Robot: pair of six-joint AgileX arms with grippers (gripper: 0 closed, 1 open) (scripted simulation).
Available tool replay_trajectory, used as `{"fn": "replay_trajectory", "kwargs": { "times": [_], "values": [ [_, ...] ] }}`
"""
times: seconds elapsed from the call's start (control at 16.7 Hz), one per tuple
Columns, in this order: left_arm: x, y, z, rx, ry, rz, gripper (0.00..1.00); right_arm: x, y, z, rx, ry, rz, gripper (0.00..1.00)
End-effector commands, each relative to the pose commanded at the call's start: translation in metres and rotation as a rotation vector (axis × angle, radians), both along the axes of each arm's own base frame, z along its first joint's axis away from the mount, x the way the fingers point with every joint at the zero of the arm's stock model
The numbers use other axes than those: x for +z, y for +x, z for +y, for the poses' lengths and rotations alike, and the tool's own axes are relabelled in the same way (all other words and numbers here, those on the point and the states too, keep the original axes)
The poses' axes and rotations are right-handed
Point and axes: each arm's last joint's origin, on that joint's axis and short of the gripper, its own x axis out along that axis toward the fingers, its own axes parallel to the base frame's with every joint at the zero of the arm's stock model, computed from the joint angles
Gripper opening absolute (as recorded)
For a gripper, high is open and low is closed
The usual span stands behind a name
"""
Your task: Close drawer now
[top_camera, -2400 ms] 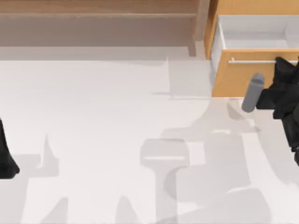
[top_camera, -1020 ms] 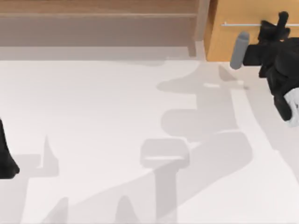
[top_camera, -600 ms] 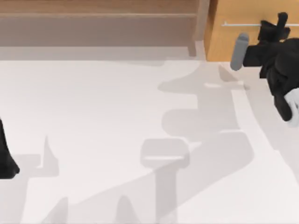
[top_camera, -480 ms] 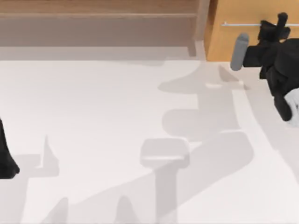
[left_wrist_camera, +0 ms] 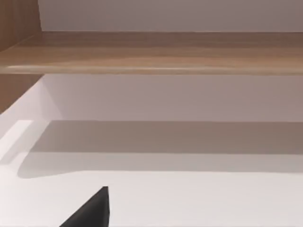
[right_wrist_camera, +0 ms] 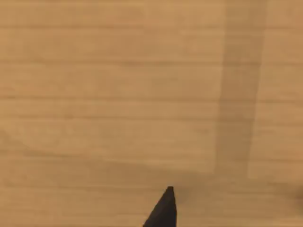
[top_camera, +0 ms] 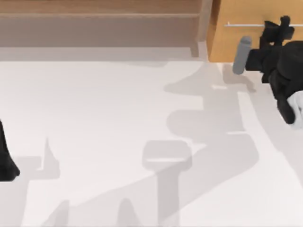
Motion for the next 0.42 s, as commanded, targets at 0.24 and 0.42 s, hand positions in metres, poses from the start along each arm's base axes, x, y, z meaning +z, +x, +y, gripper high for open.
{"fn": "replay_trajectory", "kwargs": {
  "times": [0.24, 0.42],
  "values": [
    [0.0000, 0.0000, 0.0000, 0.000, 0.000, 0.000, 1.00, 0.0000, 0.0000, 0.0000, 0.000, 0.000, 0.000, 1.00],
    [0.0000, 0.0000, 0.0000, 0.000, 0.000, 0.000, 1.00, 0.0000, 0.0000, 0.0000, 0.000, 0.000, 0.000, 1.00]
  ]
}}
